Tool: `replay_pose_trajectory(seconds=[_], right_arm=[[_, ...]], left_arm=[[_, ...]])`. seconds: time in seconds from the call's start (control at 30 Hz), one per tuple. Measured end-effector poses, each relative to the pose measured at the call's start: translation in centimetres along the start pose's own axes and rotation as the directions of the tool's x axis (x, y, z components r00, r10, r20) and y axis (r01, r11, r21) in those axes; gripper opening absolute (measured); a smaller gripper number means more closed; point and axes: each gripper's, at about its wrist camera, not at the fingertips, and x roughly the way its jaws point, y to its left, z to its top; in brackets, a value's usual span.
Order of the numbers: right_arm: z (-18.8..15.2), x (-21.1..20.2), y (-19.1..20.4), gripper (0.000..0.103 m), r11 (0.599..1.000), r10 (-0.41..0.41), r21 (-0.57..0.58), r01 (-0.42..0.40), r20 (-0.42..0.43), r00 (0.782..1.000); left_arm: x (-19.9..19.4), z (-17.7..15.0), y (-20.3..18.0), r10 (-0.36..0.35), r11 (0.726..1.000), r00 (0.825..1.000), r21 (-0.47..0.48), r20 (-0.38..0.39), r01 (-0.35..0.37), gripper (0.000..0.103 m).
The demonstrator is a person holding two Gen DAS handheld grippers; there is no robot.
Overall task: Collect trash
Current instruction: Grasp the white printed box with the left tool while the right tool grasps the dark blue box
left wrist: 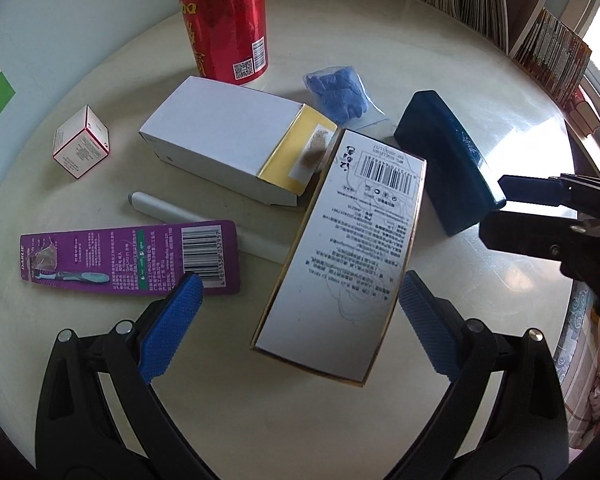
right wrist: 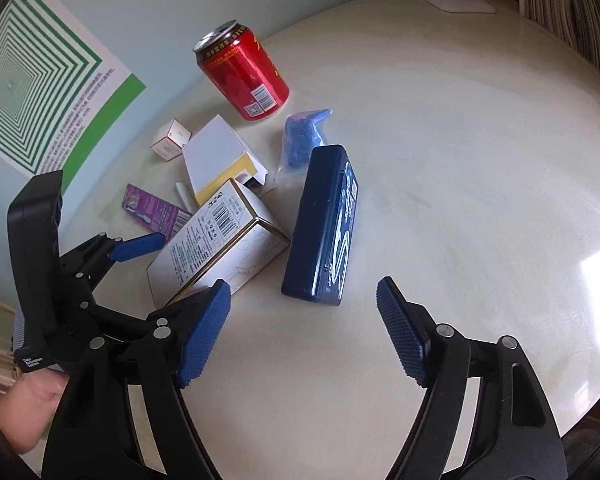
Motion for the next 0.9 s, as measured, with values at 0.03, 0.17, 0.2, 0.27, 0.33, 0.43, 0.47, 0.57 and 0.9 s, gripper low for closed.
replay_pose_trajectory(seconds=[0.03, 0.17, 0.2, 0.27, 0.33, 0.43, 0.47, 0.57, 0.9], right_arm=[[0.2, 0.3, 0.0, 0.071, 1.0, -0.003, 0.0, 0.003, -0.005, 1.0], [0.8, 1.3, -0.4, 0.059, 1.0, -0.009, 0.01, 0.009, -0.016, 1.0], [0.9, 1.5, -0.5, 0.051, 1.0, -0.013, 0.01, 0.013, -0.018, 1.0], [1.1, 1.9, -0.5, 0.037, 1.0, -0.018, 0.011, 0.018, -0.022, 1.0], [1.2, 2.0, -0.6, 0.035, 1.0, -0.02, 0.013, 0.021, -0.017, 1.0], [1.2, 1.8, -0.7, 0.022, 1.0, -0.028, 0.006, 0.028, -0.006, 1.0], [1.2, 1.8, -0.8, 0.022, 1.0, -0.022, 0.006, 0.022, -0.006, 1.0], [1.0, 1.5, -0.8, 0.022, 1.0, -0.023, -0.006, 0.023, -0.002, 1.0], [-0.8, -1.5, -2.6, 0.022, 0.996, 0.011, 0.085, -0.015, 0.047, 0.999]], left_arm=[[0.1, 0.2, 0.0, 0.002, 1.0, 1.0, -0.003, -0.001, -0.002, 0.095], [0.7, 0.9, 0.1, -0.004, 1.0, 1.0, -0.011, -0.007, 0.004, 0.092], [0.7, 1.1, 0.0, -0.008, 1.0, 1.0, -0.007, -0.008, 0.008, 0.088], [1.1, 1.6, -0.5, -0.014, 1.0, 1.0, 0.006, -0.014, 0.014, 0.082], [1.3, 1.7, -0.9, -0.013, 1.0, 1.0, 0.018, -0.014, 0.014, 0.074], [1.5, 2.0, -1.5, -0.044, 0.999, 0.999, 0.025, -0.02, 0.045, 0.053], [1.6, 2.0, -1.7, -0.043, 0.999, 0.999, 0.028, -0.021, 0.044, 0.051], [1.6, 2.1, -2.0, -0.045, 0.998, 0.999, 0.031, -0.023, 0.046, 0.049], [0.4, 1.1, -3.0, -0.081, 0.996, 0.997, 0.03, -0.004, 0.081, 0.049]])
